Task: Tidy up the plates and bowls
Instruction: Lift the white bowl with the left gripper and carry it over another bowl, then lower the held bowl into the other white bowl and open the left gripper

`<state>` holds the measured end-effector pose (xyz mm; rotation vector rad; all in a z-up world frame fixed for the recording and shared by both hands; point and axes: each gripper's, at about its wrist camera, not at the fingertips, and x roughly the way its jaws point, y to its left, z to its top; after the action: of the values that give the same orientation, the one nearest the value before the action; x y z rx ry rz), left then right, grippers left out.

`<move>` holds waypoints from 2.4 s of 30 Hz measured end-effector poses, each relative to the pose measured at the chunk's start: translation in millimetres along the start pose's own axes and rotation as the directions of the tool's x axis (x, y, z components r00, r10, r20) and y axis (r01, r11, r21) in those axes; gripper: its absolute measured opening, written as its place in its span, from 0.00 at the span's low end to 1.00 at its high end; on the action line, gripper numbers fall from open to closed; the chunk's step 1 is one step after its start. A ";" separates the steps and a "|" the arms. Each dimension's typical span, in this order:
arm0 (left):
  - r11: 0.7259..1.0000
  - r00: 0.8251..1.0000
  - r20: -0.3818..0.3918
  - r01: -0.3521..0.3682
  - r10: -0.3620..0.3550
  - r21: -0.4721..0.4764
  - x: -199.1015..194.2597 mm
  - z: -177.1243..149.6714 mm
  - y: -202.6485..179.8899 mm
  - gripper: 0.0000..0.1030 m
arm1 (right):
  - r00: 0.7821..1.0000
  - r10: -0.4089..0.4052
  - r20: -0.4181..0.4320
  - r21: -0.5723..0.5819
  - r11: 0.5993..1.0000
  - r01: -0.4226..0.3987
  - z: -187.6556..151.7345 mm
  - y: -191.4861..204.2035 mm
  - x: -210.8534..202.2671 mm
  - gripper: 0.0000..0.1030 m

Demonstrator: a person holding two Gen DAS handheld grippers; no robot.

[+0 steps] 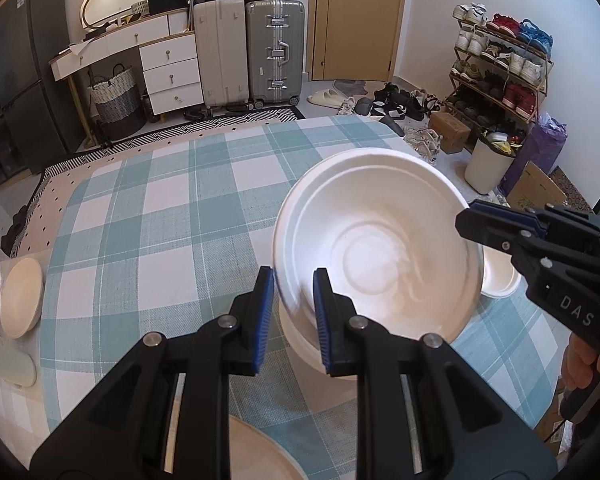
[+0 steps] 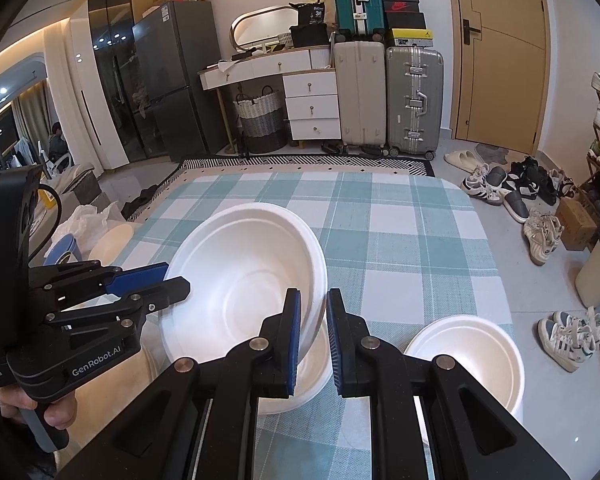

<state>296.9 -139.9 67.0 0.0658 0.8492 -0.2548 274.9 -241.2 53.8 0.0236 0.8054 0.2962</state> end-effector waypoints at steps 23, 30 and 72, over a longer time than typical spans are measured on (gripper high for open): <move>0.999 0.995 -0.097 -0.034 0.035 0.010 74.3 -15.3 3.7 0.16 | 0.993 0.005 -0.115 0.031 1.000 -0.001 -27.8 -10.2 54.7 0.13; 0.998 0.993 -0.110 -0.049 0.051 0.025 87.6 -18.2 0.4 0.16 | 0.991 -0.003 -0.133 0.029 1.000 0.007 -32.3 -14.6 64.7 0.13; 0.999 0.991 -0.131 -0.019 0.015 -0.033 102.7 -25.8 12.0 0.67 | 0.985 -0.030 -0.167 0.020 0.999 0.034 -39.1 -22.6 77.1 0.30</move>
<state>345.9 -144.4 -27.6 0.0587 0.9827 -0.2215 303.1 -245.5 -30.8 0.0076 0.9747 0.2609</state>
